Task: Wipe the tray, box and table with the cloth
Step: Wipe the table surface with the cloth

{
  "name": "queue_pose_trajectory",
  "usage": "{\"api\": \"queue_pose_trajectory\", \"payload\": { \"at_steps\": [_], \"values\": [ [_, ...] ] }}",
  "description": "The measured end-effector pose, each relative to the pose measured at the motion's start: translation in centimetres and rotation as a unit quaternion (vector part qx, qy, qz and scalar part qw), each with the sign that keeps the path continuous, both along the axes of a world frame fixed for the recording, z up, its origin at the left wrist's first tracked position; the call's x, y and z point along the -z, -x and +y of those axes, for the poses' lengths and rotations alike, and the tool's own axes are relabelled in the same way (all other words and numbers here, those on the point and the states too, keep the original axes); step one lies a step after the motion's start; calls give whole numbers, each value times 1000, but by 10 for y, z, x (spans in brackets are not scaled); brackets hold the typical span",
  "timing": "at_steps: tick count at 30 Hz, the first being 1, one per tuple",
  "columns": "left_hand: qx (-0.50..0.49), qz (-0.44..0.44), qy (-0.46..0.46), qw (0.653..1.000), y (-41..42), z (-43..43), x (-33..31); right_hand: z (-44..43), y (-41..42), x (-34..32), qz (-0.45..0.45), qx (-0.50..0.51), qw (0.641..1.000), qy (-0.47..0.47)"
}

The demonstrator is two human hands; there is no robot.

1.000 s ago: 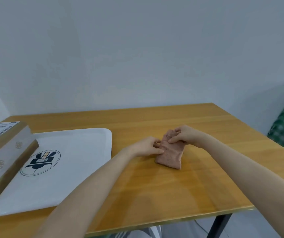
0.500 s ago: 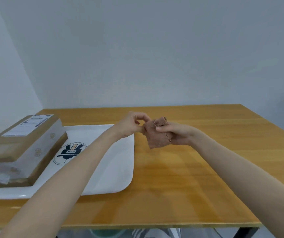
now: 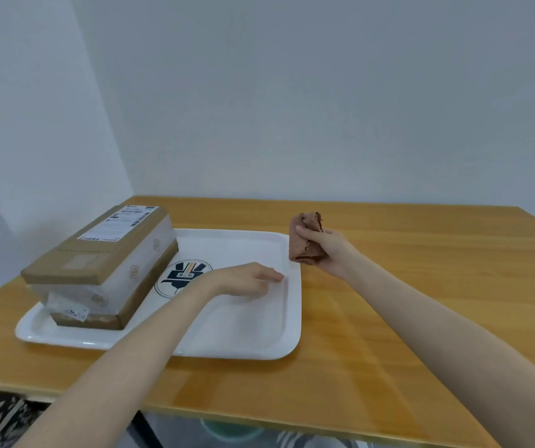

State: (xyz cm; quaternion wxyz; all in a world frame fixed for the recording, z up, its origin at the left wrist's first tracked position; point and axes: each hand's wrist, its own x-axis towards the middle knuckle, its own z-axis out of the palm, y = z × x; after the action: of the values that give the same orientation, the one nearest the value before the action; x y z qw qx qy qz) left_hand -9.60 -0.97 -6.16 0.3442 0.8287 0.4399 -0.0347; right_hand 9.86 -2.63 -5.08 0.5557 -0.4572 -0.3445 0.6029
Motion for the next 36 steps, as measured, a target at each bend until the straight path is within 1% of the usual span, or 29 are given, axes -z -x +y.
{"api": "queue_pose_trajectory", "payload": {
  "at_steps": [4,8,13,20,26,30,32,34,36],
  "values": [
    [1,-16,13,1000,-10,-1,3,4,6,-2,21,42,999,1],
    [-2,-28,26,999,-10,0,5,5,6,-2,21,42,999,-8],
    [11,-22,30,999,-28,-8,3,6,2,-2,24,59,998,-15],
    [54,-9,4,999,-72,-22,-3,3,-13,-7,9,55,998,-25],
    [104,13,12,994,-106,-38,-7,-3,-31,-10,-9,60,997,-40],
    [145,79,-33,986,-115,-38,-10,-5,-38,-12,-15,80,996,-47],
    [132,111,-85,981,-104,-31,-23,-4,-39,-14,-1,107,992,-69],
    [116,91,-135,980,-75,-19,-41,-3,-36,-17,-1,128,987,-99],
    [116,66,-158,978,-32,-6,-65,0,-28,-18,-28,131,984,-118]
  ]
}}
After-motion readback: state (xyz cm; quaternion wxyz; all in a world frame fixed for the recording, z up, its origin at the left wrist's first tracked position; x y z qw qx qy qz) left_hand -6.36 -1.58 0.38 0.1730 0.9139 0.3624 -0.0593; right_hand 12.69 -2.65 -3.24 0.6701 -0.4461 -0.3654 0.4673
